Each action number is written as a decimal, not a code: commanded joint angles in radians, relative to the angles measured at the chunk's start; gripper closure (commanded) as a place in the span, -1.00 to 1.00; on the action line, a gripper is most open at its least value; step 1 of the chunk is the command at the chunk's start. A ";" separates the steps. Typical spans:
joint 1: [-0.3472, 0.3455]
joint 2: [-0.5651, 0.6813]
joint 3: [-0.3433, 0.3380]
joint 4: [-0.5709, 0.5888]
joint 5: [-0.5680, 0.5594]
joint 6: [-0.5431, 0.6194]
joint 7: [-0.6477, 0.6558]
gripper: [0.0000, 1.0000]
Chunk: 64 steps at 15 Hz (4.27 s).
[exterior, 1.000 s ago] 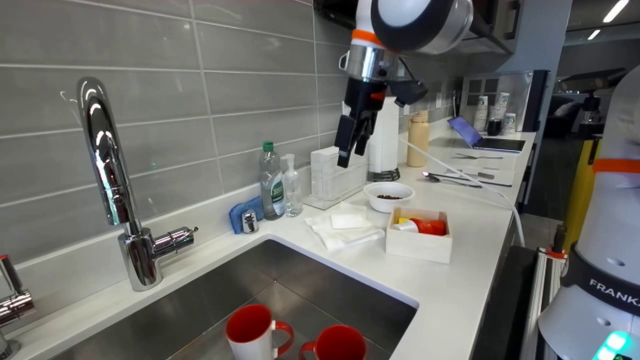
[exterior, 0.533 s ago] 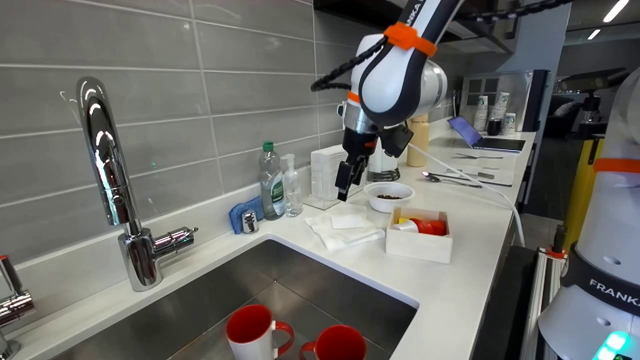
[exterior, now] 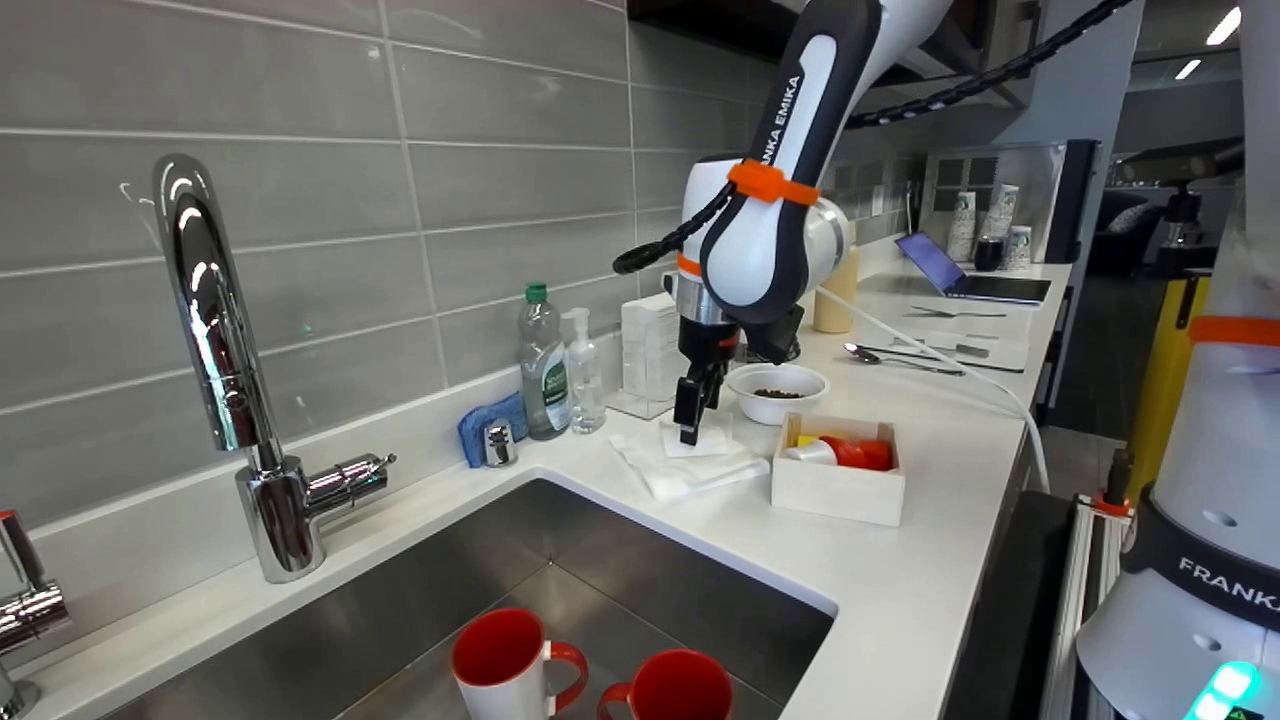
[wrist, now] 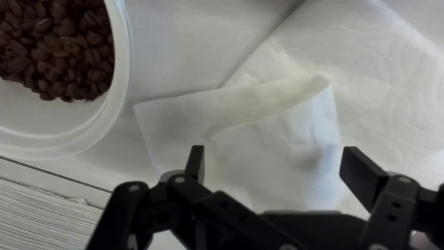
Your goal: Move the paper towel to the right
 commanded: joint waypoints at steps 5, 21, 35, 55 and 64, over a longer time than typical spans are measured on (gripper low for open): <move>0.037 0.125 -0.024 0.081 -0.050 0.010 0.039 -0.45; -0.034 0.004 0.088 0.065 0.069 -0.131 0.004 1.00; -0.116 -0.291 -0.067 0.082 -0.210 -0.432 0.502 1.00; -0.267 0.074 -0.296 0.186 -0.402 -0.423 1.144 1.00; -0.189 -0.042 -0.363 0.138 -0.421 -0.357 1.156 -0.52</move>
